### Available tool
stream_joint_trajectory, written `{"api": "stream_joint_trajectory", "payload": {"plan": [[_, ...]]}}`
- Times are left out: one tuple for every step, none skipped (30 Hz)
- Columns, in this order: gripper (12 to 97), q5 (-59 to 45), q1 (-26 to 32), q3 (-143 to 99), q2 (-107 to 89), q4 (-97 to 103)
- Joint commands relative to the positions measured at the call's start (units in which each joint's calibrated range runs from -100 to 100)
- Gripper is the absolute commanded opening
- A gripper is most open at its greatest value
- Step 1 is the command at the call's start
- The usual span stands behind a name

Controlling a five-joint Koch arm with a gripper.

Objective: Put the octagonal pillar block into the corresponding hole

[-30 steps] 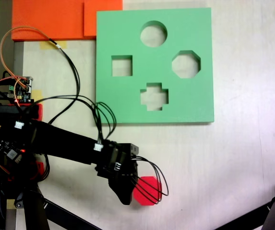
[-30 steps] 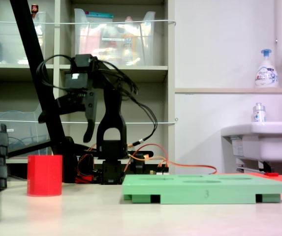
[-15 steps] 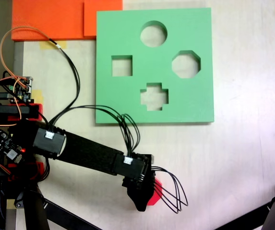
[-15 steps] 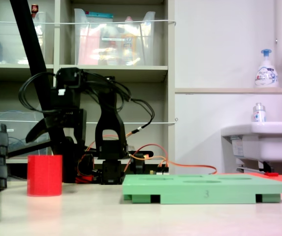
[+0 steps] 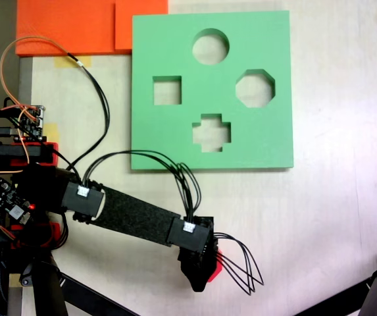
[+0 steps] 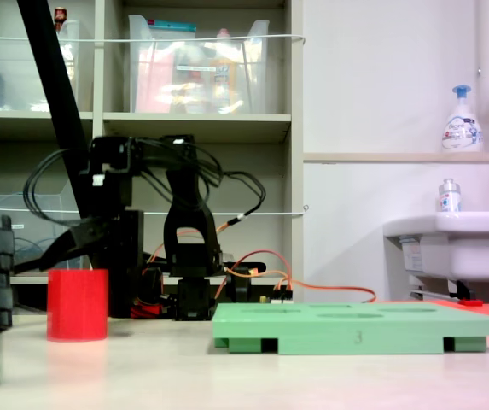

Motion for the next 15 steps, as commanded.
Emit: {"api": "stream_joint_trajectory", "payload": {"plan": [[80.0, -0.8, 0.0, 3.1, 0.3, -3.5], [80.0, -1.0, -0.1, 3.1, 0.5, -3.4], [80.0, -1.0, -0.1, 3.1, 1.4, -3.3], [80.0, -1.0, -0.1, 3.1, 2.1, -3.3], [80.0, -1.0, -0.1, 3.1, 2.6, -3.2], [80.0, -1.2, -0.1, 3.1, 3.5, -3.1], [79.9, -1.3, -0.1, 3.1, 3.9, -2.8], [79.7, -1.4, -0.1, 3.1, 4.6, -2.6], [79.2, -1.7, -0.1, 3.1, 5.2, -2.6], [78.0, -2.0, -0.2, 3.0, 5.6, -2.6], [73.1, -2.0, -0.2, 2.9, 6.0, -2.6], [67.4, -2.0, -0.2, 2.8, 6.4, -2.6], [61.2, -2.0, -0.4, 2.7, 6.7, -2.6], [55.8, -2.0, -0.5, 2.4, 6.8, -2.7], [51.0, -2.0, -0.6, 1.5, 6.7, -2.7]]}}
